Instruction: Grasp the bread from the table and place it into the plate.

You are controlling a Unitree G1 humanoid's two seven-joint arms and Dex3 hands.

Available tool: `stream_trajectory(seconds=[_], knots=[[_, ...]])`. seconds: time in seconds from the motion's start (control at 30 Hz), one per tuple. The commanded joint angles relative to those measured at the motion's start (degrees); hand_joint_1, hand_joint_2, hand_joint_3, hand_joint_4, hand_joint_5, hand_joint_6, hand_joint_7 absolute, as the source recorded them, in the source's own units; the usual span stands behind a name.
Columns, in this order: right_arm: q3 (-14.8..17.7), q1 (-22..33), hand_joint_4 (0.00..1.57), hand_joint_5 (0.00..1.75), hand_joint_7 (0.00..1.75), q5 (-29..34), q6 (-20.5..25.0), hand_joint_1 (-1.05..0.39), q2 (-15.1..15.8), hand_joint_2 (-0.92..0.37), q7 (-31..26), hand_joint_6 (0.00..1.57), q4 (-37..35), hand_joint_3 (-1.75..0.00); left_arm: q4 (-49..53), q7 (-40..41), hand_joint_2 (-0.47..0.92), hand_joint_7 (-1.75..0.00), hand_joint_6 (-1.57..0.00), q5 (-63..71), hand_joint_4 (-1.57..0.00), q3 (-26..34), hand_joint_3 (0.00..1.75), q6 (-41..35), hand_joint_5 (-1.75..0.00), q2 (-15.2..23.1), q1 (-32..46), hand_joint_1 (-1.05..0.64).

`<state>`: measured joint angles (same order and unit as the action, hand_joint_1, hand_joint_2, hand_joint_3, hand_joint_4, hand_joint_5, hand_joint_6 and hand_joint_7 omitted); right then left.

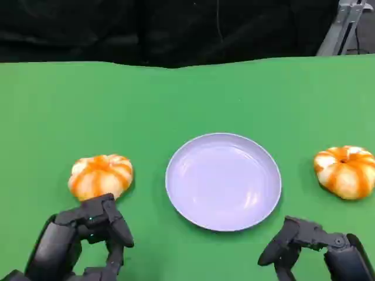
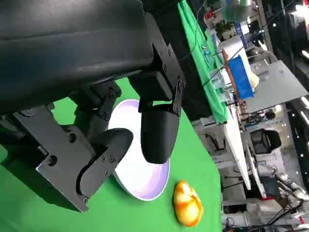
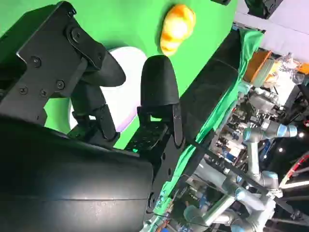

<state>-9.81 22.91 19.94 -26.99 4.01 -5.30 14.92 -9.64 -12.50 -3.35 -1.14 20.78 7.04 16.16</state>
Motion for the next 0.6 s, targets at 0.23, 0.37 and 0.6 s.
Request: stream_trajectory(seconds=[0.23, 0.37, 0.6], knots=[[0.3, -0.7, 0.85, 1.52, 1.27, -0.5, -0.8, 0.07, 0.0, -0.21, -0.7, 0.88, -1.0, -1.46, 1.8, -0.3, 0.29, -1.49, -0.86, -0.3, -0.89, 0.6, 1.51, 1.2, -1.67, 0.5, -0.8, -0.04], [0.2, -0.7, 0.86, 1.52, 1.27, -0.4, -1.0, 0.07, -0.1, -0.20, -0.7, 0.88, -1.1, -1.46, 1.8, 0.0, 0.28, -1.49, -0.86, 0.2, -0.89, 0.6, 1.52, 1.3, -1.67, 0.6, -0.7, -0.02], [-0.1, -0.7, 0.86, 1.52, 1.27, 0.0, -0.9, 0.06, -0.3, -0.20, -0.9, 0.88, -1.0, -1.47, 1.2, -0.4, 0.30, -1.47, -0.85, -0.6, -0.87, 1.0, 1.48, -0.2, -1.66, 0.8, -0.7, -0.02]])
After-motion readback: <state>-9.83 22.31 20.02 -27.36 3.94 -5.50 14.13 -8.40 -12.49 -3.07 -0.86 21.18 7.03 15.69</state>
